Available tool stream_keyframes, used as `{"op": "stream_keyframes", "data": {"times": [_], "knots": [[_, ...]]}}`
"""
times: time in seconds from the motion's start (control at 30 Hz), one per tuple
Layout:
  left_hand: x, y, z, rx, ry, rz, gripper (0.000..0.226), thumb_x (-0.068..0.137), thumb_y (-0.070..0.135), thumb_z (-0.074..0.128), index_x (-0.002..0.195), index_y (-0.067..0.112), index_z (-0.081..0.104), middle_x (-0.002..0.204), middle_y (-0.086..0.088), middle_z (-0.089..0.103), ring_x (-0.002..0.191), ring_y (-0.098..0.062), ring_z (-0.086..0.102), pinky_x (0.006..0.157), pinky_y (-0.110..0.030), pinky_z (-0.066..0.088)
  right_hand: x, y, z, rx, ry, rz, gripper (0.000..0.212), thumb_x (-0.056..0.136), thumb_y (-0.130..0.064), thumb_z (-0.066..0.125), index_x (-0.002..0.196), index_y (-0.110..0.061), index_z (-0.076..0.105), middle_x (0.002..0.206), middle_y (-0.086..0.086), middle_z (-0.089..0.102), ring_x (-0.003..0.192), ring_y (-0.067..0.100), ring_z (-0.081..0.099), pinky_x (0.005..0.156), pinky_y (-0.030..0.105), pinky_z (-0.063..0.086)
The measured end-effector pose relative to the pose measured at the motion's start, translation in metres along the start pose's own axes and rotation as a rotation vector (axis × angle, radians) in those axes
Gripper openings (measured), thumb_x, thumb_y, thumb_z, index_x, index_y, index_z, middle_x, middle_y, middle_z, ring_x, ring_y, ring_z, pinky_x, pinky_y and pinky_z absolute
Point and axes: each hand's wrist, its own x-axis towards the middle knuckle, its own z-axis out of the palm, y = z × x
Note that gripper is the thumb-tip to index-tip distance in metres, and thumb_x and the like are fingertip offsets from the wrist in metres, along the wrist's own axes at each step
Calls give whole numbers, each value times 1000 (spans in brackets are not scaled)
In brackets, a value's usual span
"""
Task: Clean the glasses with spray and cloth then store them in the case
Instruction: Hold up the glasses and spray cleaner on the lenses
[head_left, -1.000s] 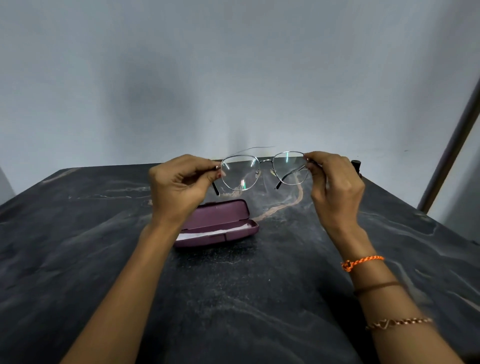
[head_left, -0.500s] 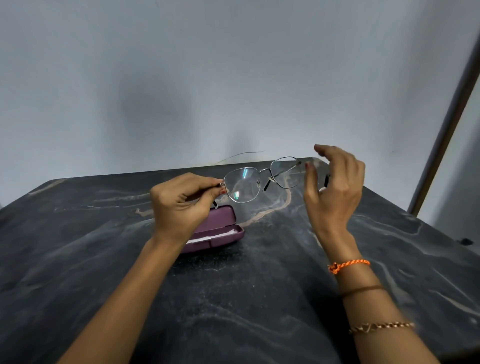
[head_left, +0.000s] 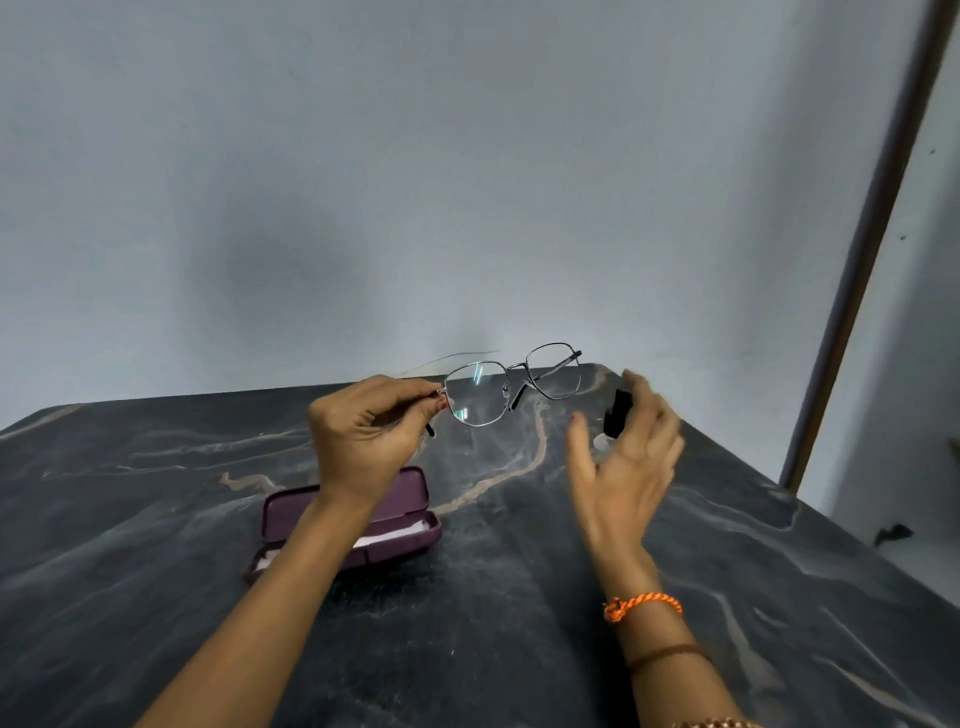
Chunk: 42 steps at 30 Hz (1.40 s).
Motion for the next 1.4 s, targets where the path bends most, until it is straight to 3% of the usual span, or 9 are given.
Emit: {"op": "stream_keyframes", "data": {"times": [0.13,0.23,0.33,0.47,0.6,0.8,0.9,1.1,1.4], "knots": [[0,-3,13,-16,1,-32,13,62,-5,77,74,-7,70,75,-6,66,60,-13,65,59,-16,53,-6,10,-2,-46,-164,-22,89,76,-1,62,134,-45,10,119,15,44,96,29,52,76,45,49],[2,-7,16,-22,16,-67,14,62,-4,78,74,-7,70,75,-7,66,60,-18,66,60,-21,55,-8,15,-4,-76,-172,-56,99,73,10,56,131,-50,2,107,11,45,76,26,53,63,37,49],[6,-9,19,-25,25,-52,12,63,-3,77,73,-6,71,73,-9,68,59,-16,65,58,-22,55,-6,16,-3,-19,-174,-43,96,70,9,55,133,-48,10,99,10,48,68,22,50,60,30,40],[5,-14,24,-11,-10,-8,10,63,-3,76,71,-6,71,67,-15,70,55,-19,66,53,-31,54,-1,10,3,56,-82,-124,85,63,1,59,138,-29,31,85,11,60,63,21,51,59,26,39],[4,-20,21,-33,16,-68,11,62,-6,77,71,-7,71,68,-16,70,56,-23,66,54,-37,54,1,-2,5,133,-97,-198,87,56,6,60,129,-32,30,87,10,63,57,22,49,55,24,39],[6,-31,16,-30,85,-99,14,63,-3,77,75,-7,70,75,-5,66,62,-13,64,58,-24,56,0,-18,8,94,-155,-374,87,52,11,65,128,-23,38,99,13,67,60,28,60,51,21,44],[6,-34,15,-28,109,-116,15,63,-4,76,76,-7,70,77,-5,66,65,-11,64,60,-19,55,-1,-25,7,109,-186,-430,82,51,12,64,127,-14,49,104,14,68,72,34,66,52,29,55],[4,-37,15,-19,116,-132,14,63,-4,77,75,-7,70,76,-5,66,63,-13,64,59,-23,55,-4,-34,7,112,-272,-466,73,54,10,64,124,-9,53,108,12,68,71,32,68,52,33,56],[3,-34,16,4,78,-100,13,62,-6,77,73,-8,70,74,-10,68,67,-9,63,61,-12,52,-4,-31,9,143,-246,-435,75,53,5,60,119,-25,42,90,8,68,69,24,63,55,29,54]]}}
